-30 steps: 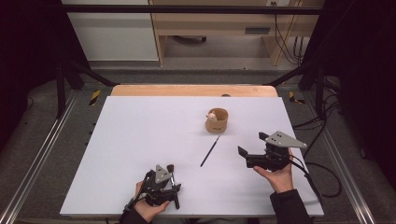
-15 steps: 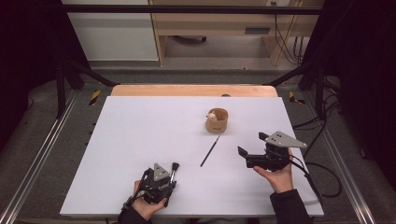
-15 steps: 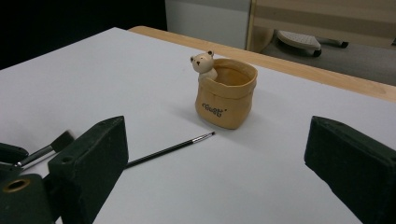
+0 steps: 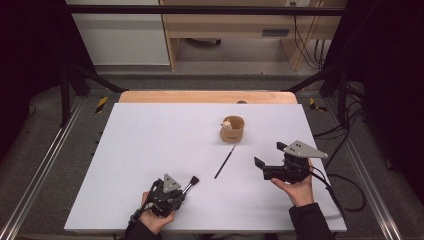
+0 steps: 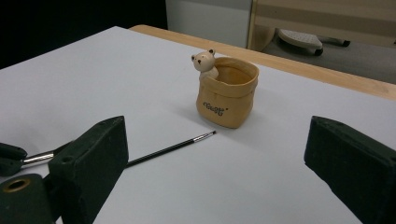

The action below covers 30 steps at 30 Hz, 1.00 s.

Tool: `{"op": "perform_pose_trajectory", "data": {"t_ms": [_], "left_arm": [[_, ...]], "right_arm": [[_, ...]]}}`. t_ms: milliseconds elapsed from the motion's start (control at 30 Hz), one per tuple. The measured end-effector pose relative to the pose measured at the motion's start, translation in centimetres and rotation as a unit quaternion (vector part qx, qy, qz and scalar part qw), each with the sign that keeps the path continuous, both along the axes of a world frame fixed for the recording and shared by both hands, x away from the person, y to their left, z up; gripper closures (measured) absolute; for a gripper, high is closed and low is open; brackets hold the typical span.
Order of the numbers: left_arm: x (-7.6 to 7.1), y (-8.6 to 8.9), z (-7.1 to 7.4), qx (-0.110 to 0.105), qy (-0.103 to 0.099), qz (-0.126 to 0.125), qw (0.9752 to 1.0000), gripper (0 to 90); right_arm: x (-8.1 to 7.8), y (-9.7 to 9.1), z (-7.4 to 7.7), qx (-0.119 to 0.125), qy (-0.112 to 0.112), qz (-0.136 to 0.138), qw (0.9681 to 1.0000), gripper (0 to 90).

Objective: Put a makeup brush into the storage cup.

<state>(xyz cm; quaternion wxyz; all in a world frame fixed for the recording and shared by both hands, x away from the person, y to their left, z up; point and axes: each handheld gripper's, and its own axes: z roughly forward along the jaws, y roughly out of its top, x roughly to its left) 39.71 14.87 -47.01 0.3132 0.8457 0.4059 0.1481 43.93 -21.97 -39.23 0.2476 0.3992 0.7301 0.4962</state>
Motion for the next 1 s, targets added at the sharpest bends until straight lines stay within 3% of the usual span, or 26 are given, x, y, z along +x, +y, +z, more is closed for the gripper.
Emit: {"op": "perform_pose_trajectory", "data": {"t_ms": [167, 300, 333, 433, 600, 700, 1000], "left_arm": [[0.1, 0.0, 0.1, 0.0, 0.004, -0.005, 1.0, 77.2], [0.3, 0.1, 0.5, 0.002, 0.007, -0.011, 0.9999, 63.0], [0.4, 0.2, 0.7, 0.0, 0.007, -0.012, 0.9999, 63.0], [1.2, 0.6, 1.7, -0.004, 0.024, -0.027, 0.9993, 50.0], [2.0, 0.7, 2.9, -0.006, 0.034, -0.035, 0.9988, 41.6], [2.6, 0.5, 3.7, 0.014, 0.051, -0.054, 0.9972, 36.5], [3.3, -0.2, 3.3, 0.049, 0.083, -0.068, 0.993, 36.9]], "right_arm": [[0.0, 0.0, 0.0, -0.001, 0.0, 0.002, 1.0, 6.8], [0.0, 0.0, 0.0, 0.0, 0.0, 0.001, 1.0, 6.8], [0.0, 0.0, 0.0, 0.0, 0.0, 0.001, 1.0, 6.8], [0.0, -0.1, 0.0, 0.0, 0.001, 0.001, 1.0, 6.8], [0.0, -0.1, 0.0, 0.002, 0.002, 0.001, 1.0, 6.8], [0.1, -0.1, 0.1, 0.001, 0.002, 0.003, 1.0, 6.9], [0.0, -0.2, 0.2, 0.006, 0.004, 0.002, 1.0, 7.1]]}}
